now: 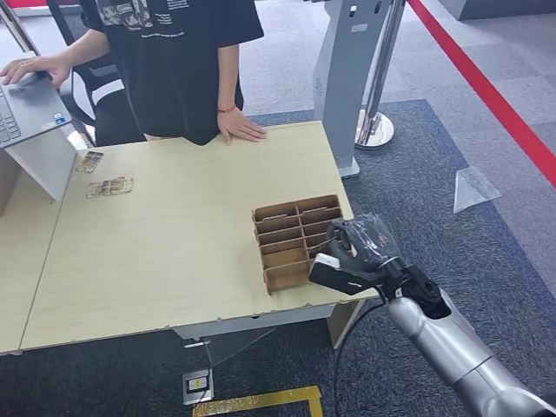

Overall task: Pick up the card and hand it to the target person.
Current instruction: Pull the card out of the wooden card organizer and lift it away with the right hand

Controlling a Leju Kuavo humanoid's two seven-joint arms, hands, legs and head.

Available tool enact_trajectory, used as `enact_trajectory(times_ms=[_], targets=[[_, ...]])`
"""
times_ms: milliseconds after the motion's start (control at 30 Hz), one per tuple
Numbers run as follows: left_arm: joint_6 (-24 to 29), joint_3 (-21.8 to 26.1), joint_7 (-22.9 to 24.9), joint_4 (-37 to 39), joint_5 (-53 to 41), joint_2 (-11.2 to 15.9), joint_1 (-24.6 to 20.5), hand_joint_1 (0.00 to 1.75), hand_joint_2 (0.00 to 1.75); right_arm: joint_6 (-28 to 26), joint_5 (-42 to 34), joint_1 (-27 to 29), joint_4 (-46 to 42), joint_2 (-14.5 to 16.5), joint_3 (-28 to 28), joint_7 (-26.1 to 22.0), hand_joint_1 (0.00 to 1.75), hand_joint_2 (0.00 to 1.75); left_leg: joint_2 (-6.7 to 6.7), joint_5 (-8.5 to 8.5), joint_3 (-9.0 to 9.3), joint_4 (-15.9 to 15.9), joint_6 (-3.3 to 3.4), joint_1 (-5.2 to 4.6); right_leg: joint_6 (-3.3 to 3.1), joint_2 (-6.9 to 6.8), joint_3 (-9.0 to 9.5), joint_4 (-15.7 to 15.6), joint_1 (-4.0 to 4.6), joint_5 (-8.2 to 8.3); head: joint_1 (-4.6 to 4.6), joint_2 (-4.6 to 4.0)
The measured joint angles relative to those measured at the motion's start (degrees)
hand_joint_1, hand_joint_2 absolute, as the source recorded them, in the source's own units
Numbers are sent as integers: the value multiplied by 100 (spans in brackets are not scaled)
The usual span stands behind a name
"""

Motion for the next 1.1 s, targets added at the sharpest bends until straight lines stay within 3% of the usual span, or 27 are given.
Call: enact_trajectory(times_ms=[433, 633, 833, 1100], targets=[[-79, 0, -65, 0, 14, 8, 4, 0, 175, 1291, -461, -1099, -1212, -1182, 16, 448, 175, 175, -1, 0, 0, 2, 0, -1, 0, -1, -1, 1, -1, 0, 1, 0], [-72, 0, -90, 0, 44, 7, 5, 0, 175, 1460, -900, -1658, -1600, -1583, 33, 597, 175, 175, -1, 0, -1, 2, 0, -1, 0, -1, -2, 1, -1, 0, 0, 0], [-40, 0, -80, 0, 62, -5, 5, 0, 175, 806, -1361, -1917, -1694, -1707, -20, 717, 175, 175, -1, 0, -1, 1, 0, 0, 0, 0, -1, 2, 0, 0, 1, 0], [17, 0, -8, 0, 31, -66, -10, 0, 175, -928, -1132, -1943, -1412, -1540, 24, 1019, 175, 175, -5, 0, -8, -3, 0, 2, 0, -6, -1, 3, 1, 0, 0, 1]])
